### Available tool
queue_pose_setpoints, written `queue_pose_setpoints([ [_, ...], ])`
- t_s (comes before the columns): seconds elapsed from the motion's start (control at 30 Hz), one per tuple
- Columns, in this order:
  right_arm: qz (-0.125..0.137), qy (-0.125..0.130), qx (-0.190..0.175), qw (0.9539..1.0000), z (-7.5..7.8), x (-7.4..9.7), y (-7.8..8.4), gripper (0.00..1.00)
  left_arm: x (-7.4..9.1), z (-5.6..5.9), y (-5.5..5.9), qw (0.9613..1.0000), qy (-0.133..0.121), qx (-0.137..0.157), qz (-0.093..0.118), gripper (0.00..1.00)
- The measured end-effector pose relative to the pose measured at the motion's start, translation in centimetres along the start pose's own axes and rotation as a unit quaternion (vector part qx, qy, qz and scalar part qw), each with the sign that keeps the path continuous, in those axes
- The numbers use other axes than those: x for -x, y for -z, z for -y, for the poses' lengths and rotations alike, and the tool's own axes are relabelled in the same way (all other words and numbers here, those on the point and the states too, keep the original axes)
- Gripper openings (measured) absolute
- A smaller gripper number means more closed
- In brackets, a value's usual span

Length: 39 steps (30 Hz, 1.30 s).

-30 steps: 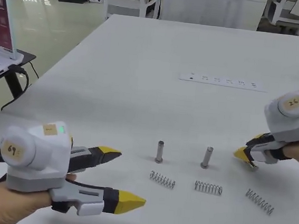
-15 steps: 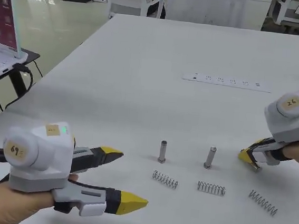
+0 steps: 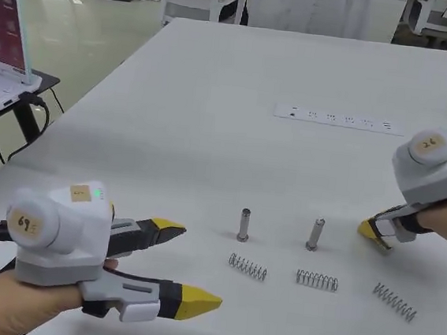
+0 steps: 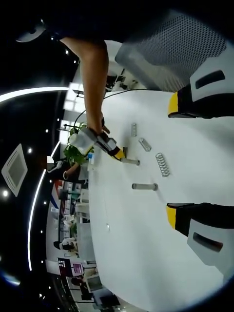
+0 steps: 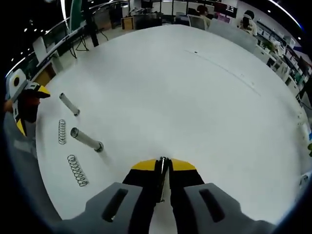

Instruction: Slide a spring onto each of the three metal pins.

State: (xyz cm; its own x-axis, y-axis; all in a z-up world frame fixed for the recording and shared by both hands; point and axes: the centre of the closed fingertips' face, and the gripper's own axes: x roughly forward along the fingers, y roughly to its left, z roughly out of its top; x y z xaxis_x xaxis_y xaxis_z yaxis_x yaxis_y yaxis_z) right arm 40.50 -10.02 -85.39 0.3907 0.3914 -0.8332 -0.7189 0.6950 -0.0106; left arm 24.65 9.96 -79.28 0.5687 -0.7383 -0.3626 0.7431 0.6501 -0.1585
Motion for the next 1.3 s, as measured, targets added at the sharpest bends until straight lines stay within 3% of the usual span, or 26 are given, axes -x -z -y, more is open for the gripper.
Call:
queue_pose_setpoints([
  [0.23, 0.001, 0.006, -0.012, 0.9999, -0.2, 0.1, 0.1, 0.06, 0.0, 0.1, 0.0, 1.0000, 0.003, -0.001, -0.001, 0.66],
  [0.87, 0.043, 0.020, -0.014, 0.9988, -0.6, 4.2, 0.1, 0.05, -0.1, 0.3, -0.2, 0.9999, 0.008, -0.008, -0.002, 0.65],
  [1.3, 0.062, 0.025, -0.019, 0.9976, -1.0, 5.5, 0.5, 0.05, 0.0, 0.4, -0.4, 0.9998, 0.008, -0.014, -0.007, 0.65],
])
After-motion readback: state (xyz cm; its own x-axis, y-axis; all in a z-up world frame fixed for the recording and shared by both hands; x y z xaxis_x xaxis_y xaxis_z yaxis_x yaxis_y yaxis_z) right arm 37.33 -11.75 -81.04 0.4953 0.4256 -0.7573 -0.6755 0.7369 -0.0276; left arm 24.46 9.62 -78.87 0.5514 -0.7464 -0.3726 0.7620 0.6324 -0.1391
